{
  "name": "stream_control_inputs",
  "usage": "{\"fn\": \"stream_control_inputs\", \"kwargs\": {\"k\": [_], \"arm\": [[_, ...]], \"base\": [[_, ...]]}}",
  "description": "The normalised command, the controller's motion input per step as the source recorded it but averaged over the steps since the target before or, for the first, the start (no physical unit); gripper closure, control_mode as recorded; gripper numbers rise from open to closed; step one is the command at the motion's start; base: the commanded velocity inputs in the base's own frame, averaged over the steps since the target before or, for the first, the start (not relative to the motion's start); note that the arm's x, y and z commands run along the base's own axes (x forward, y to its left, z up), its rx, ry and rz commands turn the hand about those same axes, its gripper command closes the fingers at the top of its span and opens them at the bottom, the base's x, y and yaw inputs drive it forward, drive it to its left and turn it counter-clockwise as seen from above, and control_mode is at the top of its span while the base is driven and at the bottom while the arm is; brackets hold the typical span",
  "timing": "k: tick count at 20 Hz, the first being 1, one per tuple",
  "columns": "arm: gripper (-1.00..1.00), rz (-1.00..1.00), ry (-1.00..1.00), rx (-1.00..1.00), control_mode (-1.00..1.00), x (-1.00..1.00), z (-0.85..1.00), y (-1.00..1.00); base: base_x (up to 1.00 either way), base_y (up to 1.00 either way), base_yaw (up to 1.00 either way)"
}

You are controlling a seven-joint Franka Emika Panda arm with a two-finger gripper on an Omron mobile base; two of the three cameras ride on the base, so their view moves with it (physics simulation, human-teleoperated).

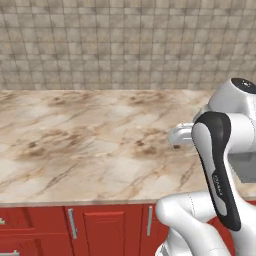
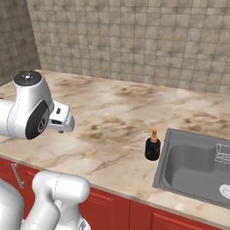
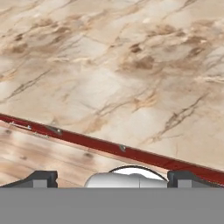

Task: Locate and retrieve the sponge and soap dispenser from the cabinet. Place them next to the sink.

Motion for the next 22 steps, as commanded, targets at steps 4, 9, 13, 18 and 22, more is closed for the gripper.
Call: {"fn": "stream_control_inputs", "kwargs": {"k": [4, 9, 13, 18, 22], "arm": [[-1.00, 0.00, 0.00, 0.00, 1.00, 0.00, 0.00, 0.00], [-1.00, 0.00, 0.00, 0.00, 1.00, 0.00, 0.00, 0.00], [-1.00, 0.00, 0.00, 0.00, 1.00, 0.00, 0.00, 0.00], [-1.00, 0.00, 0.00, 0.00, 1.00, 0.00, 0.00, 0.00], [-1.00, 0.00, 0.00, 0.00, 1.00, 0.00, 0.00, 0.00]], "base": [[-0.12, 0.70, 0.33], [-0.05, 0.74, 0.30], [-0.02, 0.77, 0.30], [-0.08, 0.67, 0.34], [-0.08, 0.51, 0.42]]}}
